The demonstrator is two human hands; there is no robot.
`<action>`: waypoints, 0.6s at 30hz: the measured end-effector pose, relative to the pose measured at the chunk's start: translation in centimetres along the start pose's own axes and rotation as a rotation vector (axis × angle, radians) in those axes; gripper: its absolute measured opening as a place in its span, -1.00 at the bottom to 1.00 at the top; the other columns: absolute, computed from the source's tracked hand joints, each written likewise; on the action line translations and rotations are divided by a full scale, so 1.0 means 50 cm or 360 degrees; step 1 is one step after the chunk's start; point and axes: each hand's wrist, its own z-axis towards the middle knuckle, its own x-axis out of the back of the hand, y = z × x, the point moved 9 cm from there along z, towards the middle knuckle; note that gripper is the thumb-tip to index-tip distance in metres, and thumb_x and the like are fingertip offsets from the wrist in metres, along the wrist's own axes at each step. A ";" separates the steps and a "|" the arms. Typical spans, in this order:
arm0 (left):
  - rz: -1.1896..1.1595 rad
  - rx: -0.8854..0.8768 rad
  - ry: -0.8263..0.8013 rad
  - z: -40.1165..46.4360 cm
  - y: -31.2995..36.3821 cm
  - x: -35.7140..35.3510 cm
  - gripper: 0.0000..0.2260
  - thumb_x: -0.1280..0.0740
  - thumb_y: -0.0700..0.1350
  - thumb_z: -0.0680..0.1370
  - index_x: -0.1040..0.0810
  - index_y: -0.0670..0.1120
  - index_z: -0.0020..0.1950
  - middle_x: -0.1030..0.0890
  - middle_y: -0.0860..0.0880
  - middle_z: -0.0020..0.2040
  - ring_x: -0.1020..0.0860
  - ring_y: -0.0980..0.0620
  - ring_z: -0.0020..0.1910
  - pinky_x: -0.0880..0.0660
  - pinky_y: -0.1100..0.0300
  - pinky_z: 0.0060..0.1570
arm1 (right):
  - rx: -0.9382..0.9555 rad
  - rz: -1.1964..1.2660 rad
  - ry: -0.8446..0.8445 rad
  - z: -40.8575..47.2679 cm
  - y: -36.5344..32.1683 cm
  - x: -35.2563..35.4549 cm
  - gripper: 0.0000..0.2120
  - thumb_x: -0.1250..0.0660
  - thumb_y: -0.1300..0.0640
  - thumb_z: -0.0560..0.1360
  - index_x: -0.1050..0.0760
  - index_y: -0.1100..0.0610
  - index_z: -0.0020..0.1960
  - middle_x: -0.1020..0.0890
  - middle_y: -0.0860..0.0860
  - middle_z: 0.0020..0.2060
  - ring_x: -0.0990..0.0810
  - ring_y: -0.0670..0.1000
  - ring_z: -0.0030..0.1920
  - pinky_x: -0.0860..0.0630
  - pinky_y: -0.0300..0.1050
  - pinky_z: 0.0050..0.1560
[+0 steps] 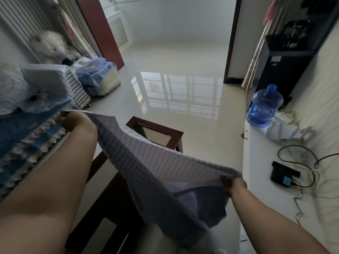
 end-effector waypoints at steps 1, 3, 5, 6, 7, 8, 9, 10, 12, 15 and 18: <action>0.0083 -0.0059 -0.0058 0.002 0.004 -0.008 -0.70 -0.08 -0.15 0.61 -0.45 -0.15 0.28 -0.54 -0.12 0.23 -0.54 -0.01 0.16 -0.43 0.26 0.12 | 0.0084 0.0038 -0.0060 -0.003 -0.029 -0.018 -0.79 -0.12 0.33 0.58 -0.40 0.13 -0.18 -0.44 0.03 -0.29 -0.48 0.05 -0.19 -0.51 -0.32 -0.19; 0.0229 -0.0138 -0.0117 -0.015 0.008 -0.019 -0.70 -0.09 -0.14 0.62 -0.45 -0.19 0.28 -0.54 -0.15 0.24 -0.53 -0.04 0.19 -0.40 0.26 0.12 | 0.0438 -0.0181 -0.0152 -0.011 -0.112 -0.069 -0.77 -0.12 0.38 0.54 -0.51 0.21 -0.13 -0.56 0.14 -0.16 -0.52 0.12 -0.04 -0.47 -0.10 -0.07; 0.0310 -0.0212 -0.0195 -0.026 0.003 -0.041 -0.69 -0.08 -0.15 0.63 -0.45 -0.23 0.29 -0.53 -0.19 0.27 -0.50 -0.07 0.24 -0.37 0.26 0.15 | 0.0911 -0.0517 -0.0210 -0.046 -0.195 -0.110 -0.83 -0.17 0.32 0.53 -0.54 0.28 -0.02 -0.62 0.21 -0.05 -0.56 0.15 -0.01 -0.43 -0.05 -0.04; 0.0358 -0.0262 -0.0222 -0.032 0.005 -0.049 -0.69 -0.08 -0.16 0.63 -0.45 -0.24 0.29 -0.53 -0.19 0.27 -0.49 -0.07 0.25 -0.36 0.27 0.15 | 0.1157 -0.0646 -0.0182 -0.067 -0.226 -0.119 -0.87 -0.19 0.27 0.53 -0.52 0.25 -0.03 -0.63 0.20 -0.08 -0.58 0.16 -0.09 -0.43 -0.06 -0.10; 0.0418 -0.0355 -0.0239 -0.034 0.011 -0.059 -0.69 -0.08 -0.16 0.63 -0.46 -0.24 0.28 -0.53 -0.19 0.26 -0.49 -0.06 0.24 -0.35 0.28 0.15 | 0.1420 -0.0732 -0.0145 -0.089 -0.250 -0.123 -0.90 -0.21 0.25 0.53 -0.49 0.22 -0.06 -0.64 0.20 -0.13 -0.60 0.19 -0.15 -0.43 -0.07 -0.16; 0.0508 -0.0441 -0.0255 -0.039 0.023 -0.067 -0.69 -0.07 -0.17 0.63 -0.47 -0.24 0.27 -0.54 -0.19 0.25 -0.50 -0.06 0.23 -0.34 0.29 0.14 | 0.1582 -0.0843 -0.0113 -0.097 -0.257 -0.119 -0.91 -0.22 0.23 0.52 -0.49 0.19 -0.06 -0.64 0.20 -0.14 -0.61 0.21 -0.18 -0.43 -0.09 -0.19; 0.0587 -0.0527 -0.0262 -0.040 0.035 -0.072 -0.69 -0.07 -0.18 0.62 -0.48 -0.25 0.26 -0.54 -0.19 0.24 -0.50 -0.06 0.23 -0.33 0.31 0.12 | 0.1650 -0.1028 -0.0110 -0.086 -0.252 -0.118 -0.87 -0.21 0.22 0.53 -0.50 0.17 0.03 -0.64 0.20 -0.06 -0.63 0.23 -0.12 -0.45 -0.08 -0.15; 0.0658 -0.0610 -0.0262 -0.046 0.049 -0.072 -0.70 -0.07 -0.19 0.62 -0.49 -0.25 0.25 -0.55 -0.19 0.24 -0.49 -0.07 0.22 -0.32 0.31 0.11 | 0.1480 -0.1304 -0.0169 -0.050 -0.227 -0.115 -0.76 -0.17 0.18 0.55 -0.47 0.13 0.19 -0.61 0.19 0.10 -0.62 0.23 0.01 -0.47 -0.05 -0.03; 0.0766 -0.0836 -0.0339 -0.071 0.070 -0.073 -0.71 -0.07 -0.23 0.62 -0.49 -0.30 0.22 -0.55 -0.24 0.21 -0.49 -0.11 0.20 -0.30 0.28 0.10 | 0.0504 -0.1982 -0.0291 0.040 -0.111 -0.054 -0.60 -0.11 0.10 0.59 -0.29 0.08 0.43 -0.43 0.10 0.37 -0.46 0.15 0.30 -0.39 0.02 0.25; 0.0788 -0.1303 -0.0736 -0.151 0.071 -0.091 -0.78 -0.11 -0.25 0.60 -0.52 -0.31 0.03 -0.58 -0.28 -0.03 -0.52 -0.13 -0.04 -0.33 0.18 -0.07 | -0.0013 -0.2267 -0.0045 0.054 -0.065 0.024 -0.46 -0.14 0.20 0.56 -0.09 0.13 0.51 -0.16 0.13 0.49 -0.32 0.19 0.40 -0.42 0.08 0.23; 0.0783 -0.1587 -0.1116 -0.239 0.053 -0.122 -0.82 -0.16 -0.17 0.59 -0.48 -0.21 -0.11 -0.50 -0.13 -0.22 -0.43 0.03 -0.23 -0.28 0.25 -0.22 | 0.0418 -0.2041 -0.0030 0.001 -0.156 -0.042 -0.47 -0.10 0.23 0.55 -0.05 0.11 0.49 -0.12 0.13 0.50 -0.40 0.22 0.33 -0.43 0.12 0.18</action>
